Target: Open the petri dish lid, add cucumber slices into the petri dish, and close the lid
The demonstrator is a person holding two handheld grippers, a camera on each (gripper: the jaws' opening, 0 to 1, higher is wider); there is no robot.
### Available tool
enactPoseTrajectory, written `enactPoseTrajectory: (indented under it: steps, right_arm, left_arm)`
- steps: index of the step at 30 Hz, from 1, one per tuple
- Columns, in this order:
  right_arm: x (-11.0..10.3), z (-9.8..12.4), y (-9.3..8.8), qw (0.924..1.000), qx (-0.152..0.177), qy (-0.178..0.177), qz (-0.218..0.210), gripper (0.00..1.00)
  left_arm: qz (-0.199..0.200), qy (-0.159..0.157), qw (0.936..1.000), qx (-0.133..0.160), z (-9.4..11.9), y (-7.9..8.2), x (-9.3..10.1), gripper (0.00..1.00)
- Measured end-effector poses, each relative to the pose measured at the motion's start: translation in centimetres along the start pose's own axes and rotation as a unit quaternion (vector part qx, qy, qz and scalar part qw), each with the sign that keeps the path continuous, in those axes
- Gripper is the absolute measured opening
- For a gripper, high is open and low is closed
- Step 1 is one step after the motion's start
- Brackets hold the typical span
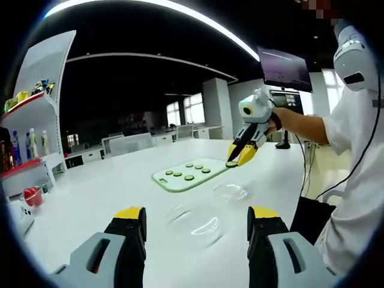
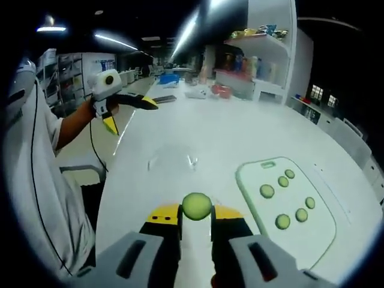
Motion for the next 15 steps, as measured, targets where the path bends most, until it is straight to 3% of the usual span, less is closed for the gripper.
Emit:
enactPoseTrajectory:
  steps: [15]
  right_arm:
    - [-0.8,-1.6,-1.2,0.9997,-0.02,0.013,-0.008,0.18]
  left_arm:
    - [0.002,0.002,1.0,-0.006,0.2,-0.4,0.1,0.68]
Point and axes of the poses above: the point that each gripper's makers call its tool centre point, and the gripper's own axes: z roughly backward along the fingers, x roughly to its right, y roughly out of its top, the point moved 5 cm from there along z, roughly backward along the fingers, and after that the axes turned 8 degrees about z, right-handed, at the moved point
